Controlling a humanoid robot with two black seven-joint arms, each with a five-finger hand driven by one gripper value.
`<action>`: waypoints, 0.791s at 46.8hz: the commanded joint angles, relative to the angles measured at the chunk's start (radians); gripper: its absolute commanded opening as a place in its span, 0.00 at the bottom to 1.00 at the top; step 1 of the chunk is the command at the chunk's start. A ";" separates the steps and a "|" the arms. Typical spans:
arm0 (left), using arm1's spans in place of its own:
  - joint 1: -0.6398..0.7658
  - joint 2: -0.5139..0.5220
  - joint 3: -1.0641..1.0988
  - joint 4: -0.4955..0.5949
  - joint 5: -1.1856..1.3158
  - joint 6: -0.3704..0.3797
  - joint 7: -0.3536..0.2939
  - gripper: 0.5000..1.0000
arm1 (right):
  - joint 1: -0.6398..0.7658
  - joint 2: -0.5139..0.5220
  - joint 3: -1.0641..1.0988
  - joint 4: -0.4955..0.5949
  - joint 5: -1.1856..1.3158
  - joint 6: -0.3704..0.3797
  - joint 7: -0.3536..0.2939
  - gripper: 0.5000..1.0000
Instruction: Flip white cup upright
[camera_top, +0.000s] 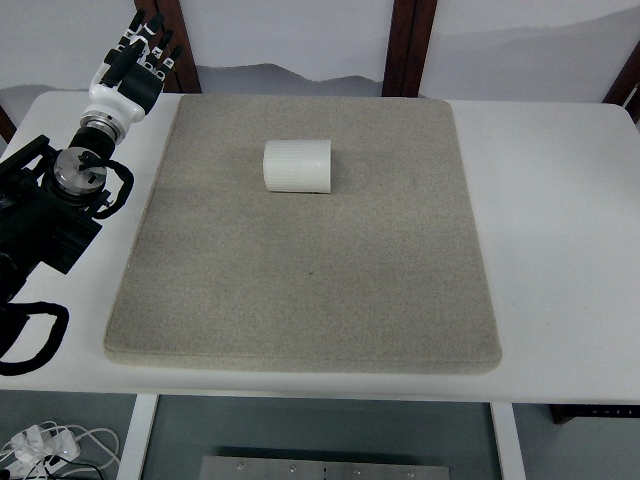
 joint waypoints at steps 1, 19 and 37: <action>0.000 0.000 -0.002 0.000 -0.001 0.000 0.000 1.00 | 0.000 0.000 0.000 0.000 0.000 0.000 0.000 0.90; -0.001 0.002 -0.003 0.002 -0.005 -0.001 0.000 1.00 | 0.000 0.000 0.000 0.000 0.000 0.000 0.000 0.90; 0.000 0.006 0.003 0.000 0.014 -0.014 0.006 1.00 | 0.000 0.000 0.000 0.000 0.000 0.000 0.000 0.90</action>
